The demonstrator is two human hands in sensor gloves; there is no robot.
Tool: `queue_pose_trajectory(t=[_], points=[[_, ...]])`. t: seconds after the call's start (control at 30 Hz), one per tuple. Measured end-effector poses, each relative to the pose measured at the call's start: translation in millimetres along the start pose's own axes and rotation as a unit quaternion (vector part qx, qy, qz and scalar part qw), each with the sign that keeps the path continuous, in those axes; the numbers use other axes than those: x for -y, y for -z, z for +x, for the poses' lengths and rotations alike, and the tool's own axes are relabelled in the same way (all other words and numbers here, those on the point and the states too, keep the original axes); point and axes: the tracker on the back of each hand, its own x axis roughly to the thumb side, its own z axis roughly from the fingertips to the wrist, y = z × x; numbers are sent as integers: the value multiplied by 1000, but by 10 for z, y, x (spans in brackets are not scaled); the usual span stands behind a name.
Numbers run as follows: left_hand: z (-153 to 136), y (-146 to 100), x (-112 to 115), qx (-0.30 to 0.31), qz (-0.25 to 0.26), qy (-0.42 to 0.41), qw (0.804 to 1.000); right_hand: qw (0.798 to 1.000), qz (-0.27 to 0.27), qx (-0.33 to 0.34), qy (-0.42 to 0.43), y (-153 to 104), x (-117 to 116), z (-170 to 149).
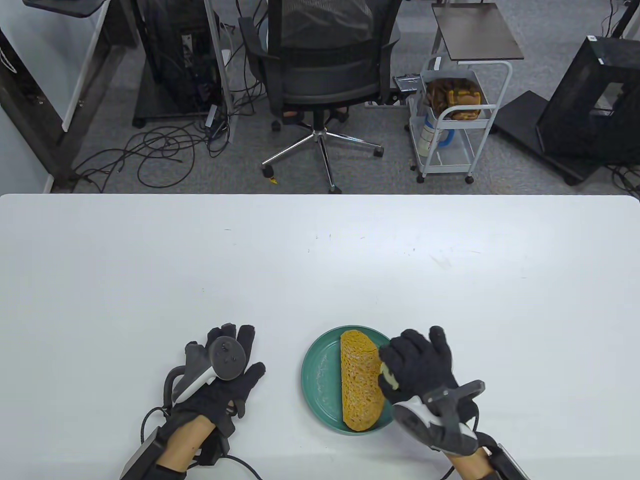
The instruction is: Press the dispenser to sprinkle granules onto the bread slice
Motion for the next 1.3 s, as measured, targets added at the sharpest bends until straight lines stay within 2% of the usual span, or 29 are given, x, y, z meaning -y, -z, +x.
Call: queue_pose_trajectory(t=[0.03,0.07,0.13,0.17,0.27,0.37,0.53,0.73,1.0,1.07,1.13,1.2,1.3], points=[[-1,-2,0,0,0,-6,1000,999,-3,-32,33,11,-1,-118],[0,-4,-1,2,1,-10,1000,989,-1,-107,104,30,-28,-357],[-1,-2,-2,1,1,-11,1000,965,-10,-216,150,7,-90,-652],[-1,3,4,0,1,-10,1000,953,-4,-247,178,0,-128,-780],[-8,24,29,-4,-9,-9,1000,913,-12,-310,263,-45,-263,-1039],[-19,50,51,-6,-18,-14,1000,892,-22,-329,309,-82,-371,-1147],[-44,97,88,-11,-35,-16,999,888,-15,-324,326,-92,-488,-1166],[-58,109,92,-12,-41,-26,999,910,10,-293,291,-92,-566,-1102],[-77,83,71,-5,-37,-41,998,922,13,-284,264,-102,-629,-1043],[-82,76,61,-4,-36,-44,998,922,10,-277,270,-113,-617,-1041],[-88,71,52,-2,-35,-46,998,921,34,-276,272,-116,-591,-1053],[-89,68,48,-1,-33,-48,998,921,56,-271,273,-126,-470,-1082],[-83,76,59,0,-36,-43,998,923,33,-255,287,-98,-235,-1145]])
